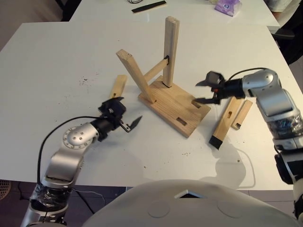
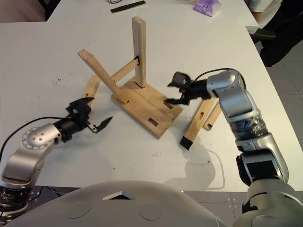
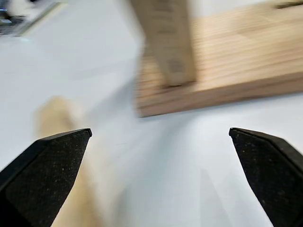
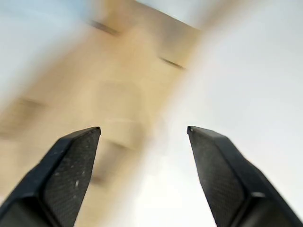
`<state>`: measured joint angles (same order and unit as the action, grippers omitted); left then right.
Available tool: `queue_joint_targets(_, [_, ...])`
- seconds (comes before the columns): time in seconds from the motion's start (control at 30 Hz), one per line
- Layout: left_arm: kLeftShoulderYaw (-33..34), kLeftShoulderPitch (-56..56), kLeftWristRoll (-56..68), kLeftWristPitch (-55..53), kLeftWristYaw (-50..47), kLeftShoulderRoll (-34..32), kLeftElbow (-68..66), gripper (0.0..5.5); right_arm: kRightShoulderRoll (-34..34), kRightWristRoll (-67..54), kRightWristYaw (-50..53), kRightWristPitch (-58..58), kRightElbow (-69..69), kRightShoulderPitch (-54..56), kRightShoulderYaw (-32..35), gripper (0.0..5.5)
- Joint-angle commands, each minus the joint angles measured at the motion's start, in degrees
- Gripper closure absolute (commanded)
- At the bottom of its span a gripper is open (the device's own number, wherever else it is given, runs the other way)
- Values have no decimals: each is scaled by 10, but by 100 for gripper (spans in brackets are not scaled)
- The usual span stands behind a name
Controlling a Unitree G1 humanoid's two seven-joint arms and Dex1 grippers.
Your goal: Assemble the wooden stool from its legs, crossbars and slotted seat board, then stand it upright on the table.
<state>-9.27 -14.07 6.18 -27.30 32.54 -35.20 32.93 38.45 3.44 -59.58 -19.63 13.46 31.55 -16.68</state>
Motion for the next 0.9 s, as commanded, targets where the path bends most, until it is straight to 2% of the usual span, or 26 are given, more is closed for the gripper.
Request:
queue_joint_targets(0.03, [-104,20,-113,73,-23,3,-78,10,-10,66,58,125,115,30,-32,211])
queue_joint_targets(0.1, [-124,43,-142,98,-38,20,-132,10,-3,91,64,176,137,21,-49,211])
queue_joint_targets(0.2, [-135,80,-185,132,-64,30,-204,10,17,84,-2,215,98,-17,-70,211])
queue_joint_targets(0.37, [-124,118,-203,153,-68,27,-257,10,40,37,-94,206,-26,-86,-77,211])
queue_joint_targets(0.5, [-136,156,-215,180,-62,38,-308,10,-14,27,-57,160,-69,-99,-74,211])
queue_joint_targets(0.67, [-139,192,-229,200,-46,37,-340,10,-64,48,-16,147,-48,-75,-80,211])
queue_joint_targets(0.9, [-153,199,-279,176,-22,7,-310,10,-38,49,-25,148,-67,-114,-71,211])
